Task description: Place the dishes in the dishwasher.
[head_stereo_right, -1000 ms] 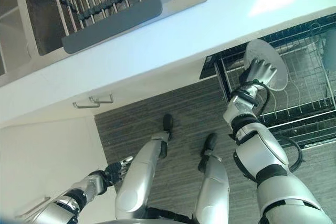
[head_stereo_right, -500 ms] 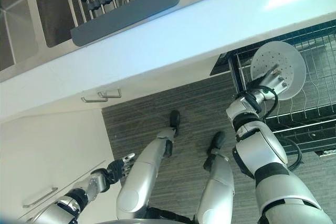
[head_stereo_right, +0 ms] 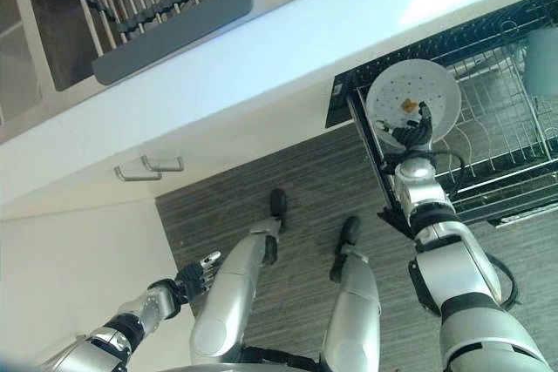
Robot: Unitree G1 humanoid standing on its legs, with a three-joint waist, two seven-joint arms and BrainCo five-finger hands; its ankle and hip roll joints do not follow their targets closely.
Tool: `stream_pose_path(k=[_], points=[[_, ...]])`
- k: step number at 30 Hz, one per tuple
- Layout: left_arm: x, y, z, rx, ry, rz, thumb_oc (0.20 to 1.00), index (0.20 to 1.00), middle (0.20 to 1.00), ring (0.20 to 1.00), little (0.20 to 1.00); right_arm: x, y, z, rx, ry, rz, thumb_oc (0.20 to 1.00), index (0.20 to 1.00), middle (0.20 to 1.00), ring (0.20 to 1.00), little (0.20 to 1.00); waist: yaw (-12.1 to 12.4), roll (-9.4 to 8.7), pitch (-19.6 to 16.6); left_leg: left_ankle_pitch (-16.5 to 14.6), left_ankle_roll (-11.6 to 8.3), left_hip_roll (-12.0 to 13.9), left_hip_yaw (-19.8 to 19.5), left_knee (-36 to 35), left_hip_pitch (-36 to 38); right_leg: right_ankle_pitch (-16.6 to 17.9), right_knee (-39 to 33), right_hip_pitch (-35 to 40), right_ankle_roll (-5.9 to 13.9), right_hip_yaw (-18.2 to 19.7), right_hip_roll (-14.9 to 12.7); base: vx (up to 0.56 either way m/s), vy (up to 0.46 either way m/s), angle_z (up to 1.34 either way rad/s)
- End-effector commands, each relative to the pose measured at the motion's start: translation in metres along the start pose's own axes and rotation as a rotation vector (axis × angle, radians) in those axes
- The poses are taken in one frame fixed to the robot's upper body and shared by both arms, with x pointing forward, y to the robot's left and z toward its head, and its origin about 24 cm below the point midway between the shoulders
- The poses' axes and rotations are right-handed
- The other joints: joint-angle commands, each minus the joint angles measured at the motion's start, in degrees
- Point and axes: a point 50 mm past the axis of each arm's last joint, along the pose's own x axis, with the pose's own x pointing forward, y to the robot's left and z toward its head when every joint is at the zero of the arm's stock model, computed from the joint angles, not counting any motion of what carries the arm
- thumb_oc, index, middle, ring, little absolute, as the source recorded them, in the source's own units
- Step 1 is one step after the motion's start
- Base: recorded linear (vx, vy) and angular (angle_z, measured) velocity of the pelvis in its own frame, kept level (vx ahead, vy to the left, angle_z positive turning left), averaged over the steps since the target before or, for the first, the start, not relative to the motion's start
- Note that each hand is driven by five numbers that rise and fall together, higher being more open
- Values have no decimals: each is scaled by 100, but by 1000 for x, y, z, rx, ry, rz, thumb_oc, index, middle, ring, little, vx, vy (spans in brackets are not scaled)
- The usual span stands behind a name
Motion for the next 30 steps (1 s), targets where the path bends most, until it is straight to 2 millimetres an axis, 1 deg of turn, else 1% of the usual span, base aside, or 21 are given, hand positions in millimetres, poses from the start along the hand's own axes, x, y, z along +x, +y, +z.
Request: stream_pose_path(k=[1,2,3,4,7,9,13,14,16,17,18,19,20,22,23,24,25,26,27,29,30], points=[[-11,19,-45,-110,94,76,1000,1000,1000,1000,1000,-16,-5,-2,94,-105,-100,1000,1000,1000,1000,1000,-100,-14,-61,-376,-338,256,-20,-13,219,304,-12,67,106,179,176,7,-18,-8],[-12,21,-48,-129,97,90,1000,1000,1000,1000,1000,-24,-6,-2,95,-135,-116,1000,1000,1000,1000,1000,-181,-80,-61,-390,-346,297,1,-13,283,313,-56,126,113,210,205,15,-38,-19],[-14,25,-54,-162,90,127,1000,1000,1000,1000,1000,-36,-14,0,107,-186,-156,1000,1000,1000,1000,1000,-357,-213,-61,-401,-383,396,56,-13,426,345,-204,295,127,268,250,15,-38,-26],[-15,26,-54,-165,89,131,1000,1000,1000,1000,1000,-38,-15,1,107,-194,-161,1000,1000,1000,1000,1000,-377,-231,-61,-401,-390,411,65,-13,445,352,-231,324,129,275,257,10,-56,-31],[-18,31,-60,-190,91,157,1000,1000,1000,1000,1000,-52,-33,16,115,-339,-264,1000,1000,1000,1000,1000,-563,-392,-62,-388,-476,554,136,-13,651,368,-382,579,149,349,323,5,-72,-20],[-20,34,-66,-195,108,186,1000,1000,1000,1000,1000,-65,-49,26,175,-435,-349,1000,1000,1000,1000,1000,-693,-497,-112,-421,-512,630,175,-13,815,316,-382,710,146,406,366,43,-79,-16],[-22,35,-81,-182,159,220,1000,1000,1000,1000,1000,-86,-81,28,244,-577,-498,1000,1000,1000,1000,1000,-863,-575,-274,-489,-529,709,238,-13,990,264,-382,811,134,470,391,52,-37,-25],[-24,37,-85,-168,174,229,1000,1000,1000,1000,1000,-90,-91,32,276,-637,-543,1000,1000,1000,1000,1000,-898,-582,-327,-495,-543,730,256,-13,1033,238,-382,847,126,485,387,51,-40,-6],[-27,43,-89,-168,193,241,1000,1000,1000,1000,1000,-93,-109,32,366,-671,-643,1000,1000,1000,1000,1000,-941,-581,-386,-502,-570,761,288,-13,1055,220,-382,863,130,495,379,39,-16,-14],[-28,44,-90,-173,199,246,1000,1000,1000,1000,1000,-95,-118,30,414,-681,-696,1000,1000,1000,1000,1000,-960,-581,-410,-508,-582,766,287,-13,1056,212,-382,862,131,510,384,34,-11,-19],[-29,46,-91,-186,203,251,1000,1000,1000,1000,1000,-100,-139,20,477,-679,-808,1000,1000,1000,1000,1000,-997,-577,-445,-526,-597,764,274,-13,1060,196,-382,866,137,539,386,33,-10,-14],[-28,45,-88,-180,203,253,1000,1000,1000,1000,1000,-102,-150,7,504,-627,-902,1000,1000,1000,1000,1000,-1004,-571,-459,-540,-592,755,271,-13,1075,183,-382,880,135,549,371,29,-5,4],[-27,45,-87,-171,205,253,1000,1000,1000,1000,1000,-102,-156,-2,553,-587,-934,1000,1000,1000,1000,1000,-997,-564,-461,-540,-590,757,269,-13,1079,179,-382,889,132,542,358,20,2,4],[-26,44,-85,-143,215,257,1000,1000,1000,1000,1000,-104,-166,-39,711,-433,-992,1000,1000,1000,1000,1000,-965,-545,-486,-543,-587,754,262,-13,1093,173,-382,922,129,502,318,17,-16,-2],[-24,42,-82,-133,211,246,1000,1000,1000,1000,1000,-109,-167,-72,863,-342,-1009,1000,1000,1000,1000,1000,-919,-529,-481,-535,-571,741,251,-13,1092,182,-382,940,122,462,278,26,-56,-2],[-22,40,-78,-133,201,225,1000,1000,1000,1000,1000,-114,-166,-95,1020,-288,-1030,1000,1000,1000,1000,1000,-877,-517,-479,-533,-555,721,236,-13,1080,190,-382,943,124,434,252,5,-83,0],[-19,36,-73,-137,193,200,1000,1000,1000,1000,1000,-118,-161,-120,1117,-211,-1041,1000,1000,1000,1000,1000,-802,-490,-474,-531,-536,689,206,-13,1058,190,-382,954,120,389,225,-7,-91,2],[-16,33,-69,-134,189,183,1000,1000,1000,1000,1000,-118,-154,-131,1125,-171,-1026,1000,1000,1000,1000,1000,-731,-451,-465,-530,-524,665,166,-13,1045,194,-382,969,114,356,204,-14,-154,4],[-13,29,-62,-95,191,157,1000,1000,1000,1000,1000,-99,-132,-131,1168,-112,-922,1000,1000,1000,1000,1000,-522,-349,-455,-522,-503,584,57,-13,1003,192,-382,1018,121,244,148,-10,-137,3],[-12,29,-57,-64,193,164,1000,1000,1000,1000,1000,-78,-118,-121,1233,-84,-796,1000,1000,1000,1000,1000,-407,-284,-456,-512,-510,532,12,-13,932,195,-382,994,141,175,117,-28,-88,18],[-9,27,-48,-39,189,158,1000,1000,1000,1000,1000,-57,-107,-101,1209,-94,-687,1000,1000,1000,1000,1000,-303,-221,-435,-495,-486,474,-44,-13,854,204,-382,966,133,108,99,-54,-61,31]])
